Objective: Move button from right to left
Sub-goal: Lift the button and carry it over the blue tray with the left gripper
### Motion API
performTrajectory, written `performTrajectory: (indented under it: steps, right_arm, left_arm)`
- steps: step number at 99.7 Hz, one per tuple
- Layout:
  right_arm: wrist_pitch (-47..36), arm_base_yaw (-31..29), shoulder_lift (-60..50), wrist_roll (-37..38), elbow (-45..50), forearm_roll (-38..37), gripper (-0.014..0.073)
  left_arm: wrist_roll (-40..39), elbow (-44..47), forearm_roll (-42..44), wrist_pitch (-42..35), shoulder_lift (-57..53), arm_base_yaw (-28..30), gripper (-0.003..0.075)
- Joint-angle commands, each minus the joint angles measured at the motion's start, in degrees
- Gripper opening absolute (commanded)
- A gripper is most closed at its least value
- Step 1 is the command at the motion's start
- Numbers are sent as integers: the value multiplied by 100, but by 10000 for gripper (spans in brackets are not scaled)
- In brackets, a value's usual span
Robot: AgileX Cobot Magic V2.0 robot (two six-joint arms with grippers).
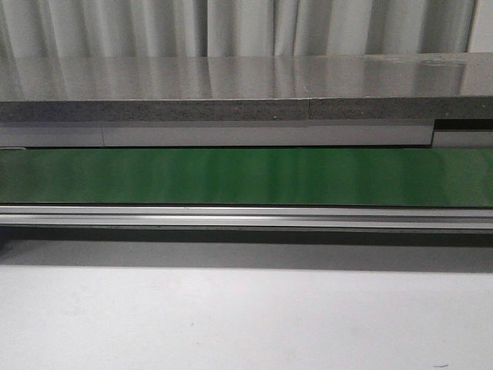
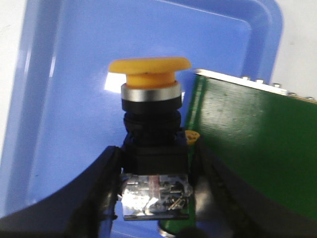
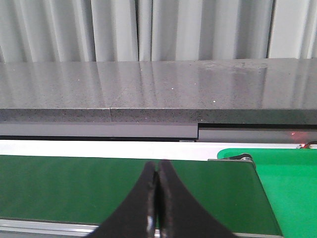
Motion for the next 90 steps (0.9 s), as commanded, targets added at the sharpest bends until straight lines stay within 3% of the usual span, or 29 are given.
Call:
performTrajectory:
  steps: [1, 28, 68, 90]
  right_arm:
    - [-458, 9, 67, -12, -140, 61, -66]
    - [-458, 9, 67, -12, -140, 61, -66]
    - [-458, 9, 67, -12, -140, 61, -66]
    - [-458, 9, 67, -12, -140, 61, -66]
  left_arm:
    - [336, -103, -295, 180, -366, 304, 211]
    - [756, 362, -444, -8, -366, 931, 211]
    - [1367, 1496, -394, -1309, -300, 933, 211]
    - [1497, 1537, -459, -1307, 70, 878, 211]
